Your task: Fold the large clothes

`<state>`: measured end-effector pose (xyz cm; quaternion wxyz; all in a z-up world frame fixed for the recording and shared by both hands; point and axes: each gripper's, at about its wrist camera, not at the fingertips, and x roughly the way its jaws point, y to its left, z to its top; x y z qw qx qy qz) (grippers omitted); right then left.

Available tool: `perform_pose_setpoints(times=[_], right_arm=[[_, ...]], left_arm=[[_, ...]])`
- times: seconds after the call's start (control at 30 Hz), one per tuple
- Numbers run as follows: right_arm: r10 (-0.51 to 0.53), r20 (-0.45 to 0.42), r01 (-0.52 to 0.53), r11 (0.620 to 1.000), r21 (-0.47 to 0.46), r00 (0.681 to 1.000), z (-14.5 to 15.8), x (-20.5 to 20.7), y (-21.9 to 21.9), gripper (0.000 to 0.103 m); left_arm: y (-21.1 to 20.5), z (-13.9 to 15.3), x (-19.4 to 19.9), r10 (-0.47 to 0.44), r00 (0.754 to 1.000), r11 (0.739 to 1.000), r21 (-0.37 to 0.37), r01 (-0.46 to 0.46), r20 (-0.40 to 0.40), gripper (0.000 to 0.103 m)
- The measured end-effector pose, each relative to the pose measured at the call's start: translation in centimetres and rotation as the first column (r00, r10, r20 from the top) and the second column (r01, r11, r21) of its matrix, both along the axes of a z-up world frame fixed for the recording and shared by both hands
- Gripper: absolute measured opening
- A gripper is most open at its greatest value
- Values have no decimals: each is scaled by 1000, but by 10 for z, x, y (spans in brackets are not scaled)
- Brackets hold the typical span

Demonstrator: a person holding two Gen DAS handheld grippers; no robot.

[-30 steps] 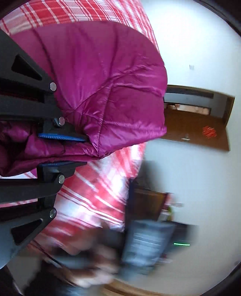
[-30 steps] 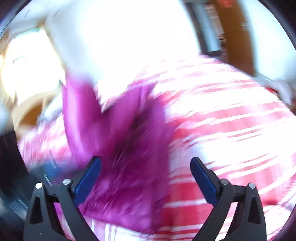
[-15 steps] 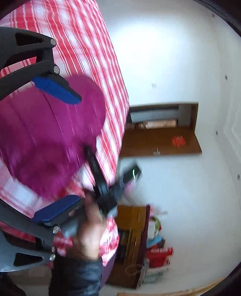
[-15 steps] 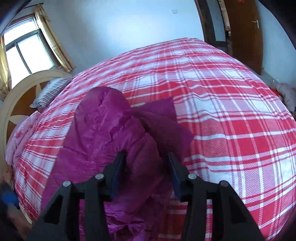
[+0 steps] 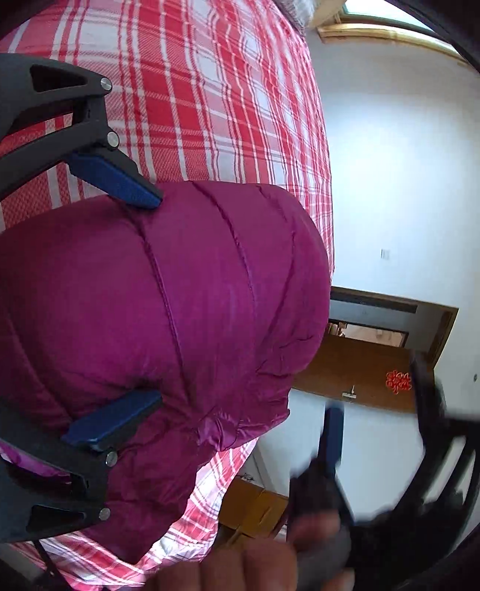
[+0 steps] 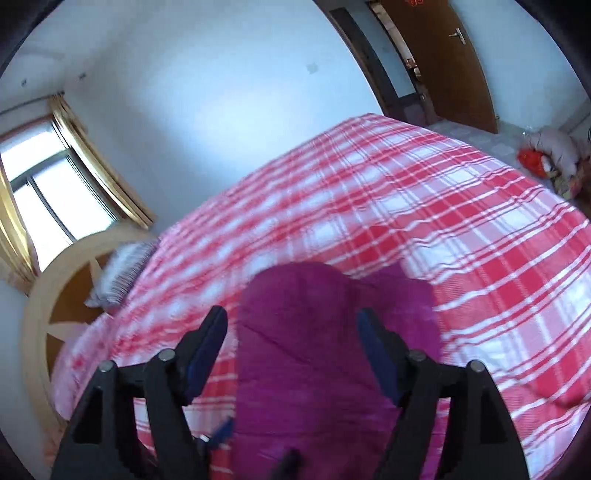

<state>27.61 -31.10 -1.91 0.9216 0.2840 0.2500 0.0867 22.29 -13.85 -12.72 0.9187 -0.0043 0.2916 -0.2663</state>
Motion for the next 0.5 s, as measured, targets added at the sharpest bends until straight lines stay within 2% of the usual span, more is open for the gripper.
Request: perform_pose_setpoints(times=[0.07,0.13,0.17,0.23,0.33,0.37,0.43,0.5], right_arm=[[-16,11,16,1000,17,1000,-14,11,1,74],[-78,-4,78,995,55,997,-34,18,-10,74],[-110,-22,111,993,45,994,-43,20,-15,74],[-198,-45,194,978,-75,979,-54,20,-20,74],[-291,-27,268,912,-311,956,-58,19,-11,74],[-308,-19,281,890,-358,951,-59,19,-10,74],[-347,-19,310,861,-402,938,-59,17,-18,74],[-382,-35,346,870,-351,923,-51,10,-32,74]], left_arm=[[12,4,5,25,1000,1000,-7,-25,2,99],[29,11,12,88,996,996,2,-88,19,99],[38,16,14,128,991,992,2,-129,30,99],[44,26,26,193,981,981,-2,-193,36,99],[29,41,42,193,981,981,14,-194,29,99],[20,44,45,180,983,983,25,-181,35,99],[-1,37,61,149,989,987,56,-149,6,99],[-13,18,74,157,985,987,59,-153,-71,99]])
